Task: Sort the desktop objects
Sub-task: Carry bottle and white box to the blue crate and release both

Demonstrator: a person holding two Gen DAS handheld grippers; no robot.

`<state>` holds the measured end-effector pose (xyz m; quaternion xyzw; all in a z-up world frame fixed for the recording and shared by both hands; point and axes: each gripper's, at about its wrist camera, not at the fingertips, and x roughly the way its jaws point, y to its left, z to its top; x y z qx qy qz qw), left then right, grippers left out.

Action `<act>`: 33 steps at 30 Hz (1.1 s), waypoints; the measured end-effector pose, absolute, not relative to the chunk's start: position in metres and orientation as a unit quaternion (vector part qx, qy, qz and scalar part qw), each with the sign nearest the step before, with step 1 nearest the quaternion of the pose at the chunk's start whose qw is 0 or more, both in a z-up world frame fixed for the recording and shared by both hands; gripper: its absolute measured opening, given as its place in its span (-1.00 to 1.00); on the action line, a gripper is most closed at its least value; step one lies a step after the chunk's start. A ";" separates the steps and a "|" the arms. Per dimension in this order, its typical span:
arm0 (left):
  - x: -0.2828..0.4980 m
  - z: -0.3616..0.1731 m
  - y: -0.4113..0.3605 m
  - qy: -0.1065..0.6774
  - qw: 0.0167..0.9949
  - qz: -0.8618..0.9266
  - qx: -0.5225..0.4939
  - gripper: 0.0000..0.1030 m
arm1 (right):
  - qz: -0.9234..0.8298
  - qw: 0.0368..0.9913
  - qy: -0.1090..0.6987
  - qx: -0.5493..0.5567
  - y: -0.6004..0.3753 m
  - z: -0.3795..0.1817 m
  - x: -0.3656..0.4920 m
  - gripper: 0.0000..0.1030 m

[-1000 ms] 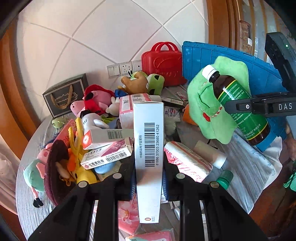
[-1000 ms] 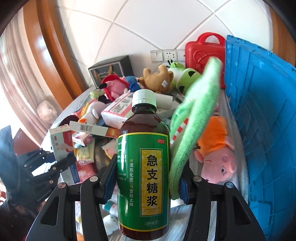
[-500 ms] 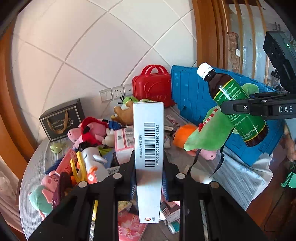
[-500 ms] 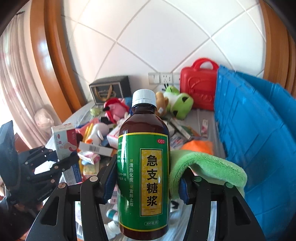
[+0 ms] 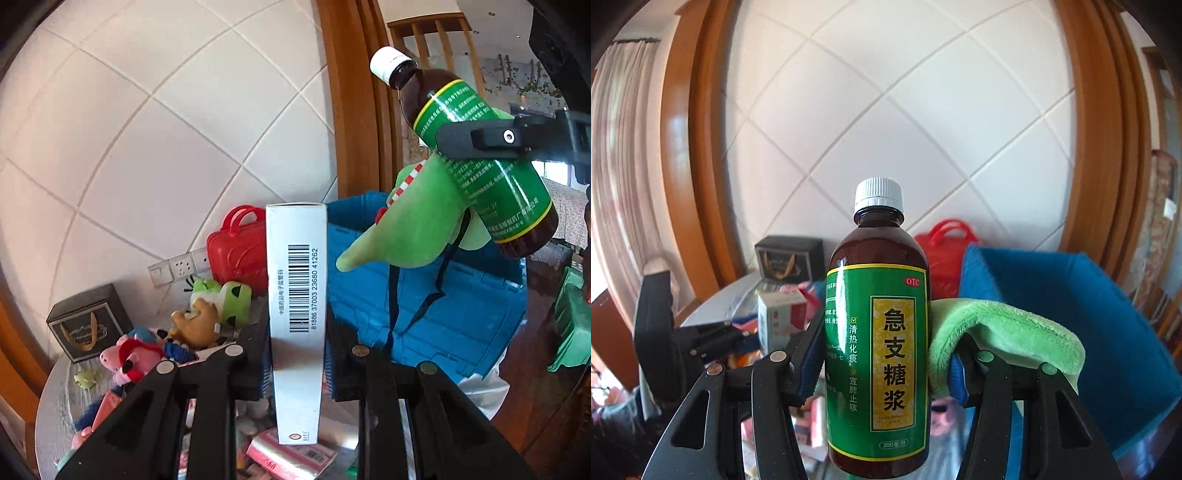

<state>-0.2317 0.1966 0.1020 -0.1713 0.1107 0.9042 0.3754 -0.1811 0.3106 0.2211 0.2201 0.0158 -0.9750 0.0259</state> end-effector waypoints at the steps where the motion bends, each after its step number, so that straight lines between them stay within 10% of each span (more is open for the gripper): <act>1: -0.230 0.111 0.210 0.111 0.380 0.904 -0.163 -0.57 | -0.978 0.019 0.015 0.209 0.322 0.232 -0.175 0.06; 23: -0.241 0.174 0.515 0.117 0.428 0.879 -0.174 -0.56 | -0.961 -0.115 -0.035 0.248 0.604 0.231 -0.179 0.07; 28: -0.258 0.166 0.537 0.131 0.403 0.882 -0.205 -0.43 | -0.949 -0.134 -0.065 0.278 0.636 0.211 -0.195 0.66; 33: -0.261 0.159 0.547 0.140 0.402 0.881 -0.206 -0.04 | -0.950 -0.141 -0.074 0.268 0.649 0.213 -0.188 0.78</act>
